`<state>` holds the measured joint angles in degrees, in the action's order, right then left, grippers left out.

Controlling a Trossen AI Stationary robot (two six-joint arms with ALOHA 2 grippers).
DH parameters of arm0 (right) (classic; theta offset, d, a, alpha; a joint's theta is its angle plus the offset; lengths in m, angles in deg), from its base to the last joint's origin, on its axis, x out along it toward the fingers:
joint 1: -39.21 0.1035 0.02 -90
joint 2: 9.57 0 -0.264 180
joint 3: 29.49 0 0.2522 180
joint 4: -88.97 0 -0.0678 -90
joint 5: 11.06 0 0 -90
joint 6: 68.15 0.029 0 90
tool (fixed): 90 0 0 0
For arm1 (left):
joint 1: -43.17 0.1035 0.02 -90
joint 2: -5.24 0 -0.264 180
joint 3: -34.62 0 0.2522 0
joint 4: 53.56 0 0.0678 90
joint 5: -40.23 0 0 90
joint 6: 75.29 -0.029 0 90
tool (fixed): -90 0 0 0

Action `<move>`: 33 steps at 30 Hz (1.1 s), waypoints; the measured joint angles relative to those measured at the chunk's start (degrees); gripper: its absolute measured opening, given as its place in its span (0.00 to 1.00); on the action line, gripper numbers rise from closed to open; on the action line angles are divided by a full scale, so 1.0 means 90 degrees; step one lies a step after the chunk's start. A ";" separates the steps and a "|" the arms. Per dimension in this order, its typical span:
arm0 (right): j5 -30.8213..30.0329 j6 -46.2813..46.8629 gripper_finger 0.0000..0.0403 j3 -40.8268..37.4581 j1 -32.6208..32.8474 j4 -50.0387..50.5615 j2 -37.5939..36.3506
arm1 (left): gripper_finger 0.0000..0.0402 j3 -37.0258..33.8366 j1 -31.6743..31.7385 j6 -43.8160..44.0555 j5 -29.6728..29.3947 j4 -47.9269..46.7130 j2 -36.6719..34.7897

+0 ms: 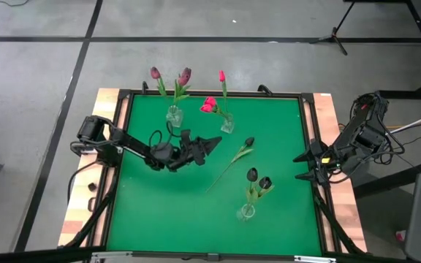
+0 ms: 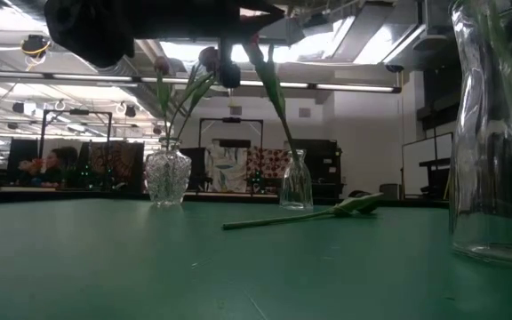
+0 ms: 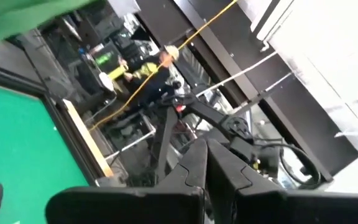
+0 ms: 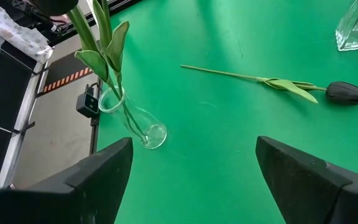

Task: Sort flowers into vase by color
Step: Put the black tulip into the bottom transparent vase

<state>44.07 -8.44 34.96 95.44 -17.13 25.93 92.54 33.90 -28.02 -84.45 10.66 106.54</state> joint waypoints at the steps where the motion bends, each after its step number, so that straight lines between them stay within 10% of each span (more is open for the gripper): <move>1: -0.0002 0.0001 0.84 0.0000 0.0000 0.0000 0.0000 | 0.00 0.0000 -0.0005 0.0017 0.0011 -0.0021 0.0000; 16: -0.0553 0.0010 0.84 0.0000 0.0001 -0.0010 -0.0002 | 0.00 0.0000 -0.0226 0.1026 0.0176 -0.0037 0.0000; 22: -0.0508 0.0018 0.84 0.0000 0.0000 -0.0100 -0.0002 | 0.00 0.0000 -0.0262 0.0415 0.1530 -0.0348 -0.0039; 33: -0.0503 0.0026 0.84 0.0000 0.0001 -0.0104 -0.0001 | 0.00 0.1613 -0.0156 0.0513 0.2974 -0.6546 -0.0078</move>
<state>39.54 -8.21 34.96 95.45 -18.07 25.93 107.06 32.49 -23.40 -57.69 -48.25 105.84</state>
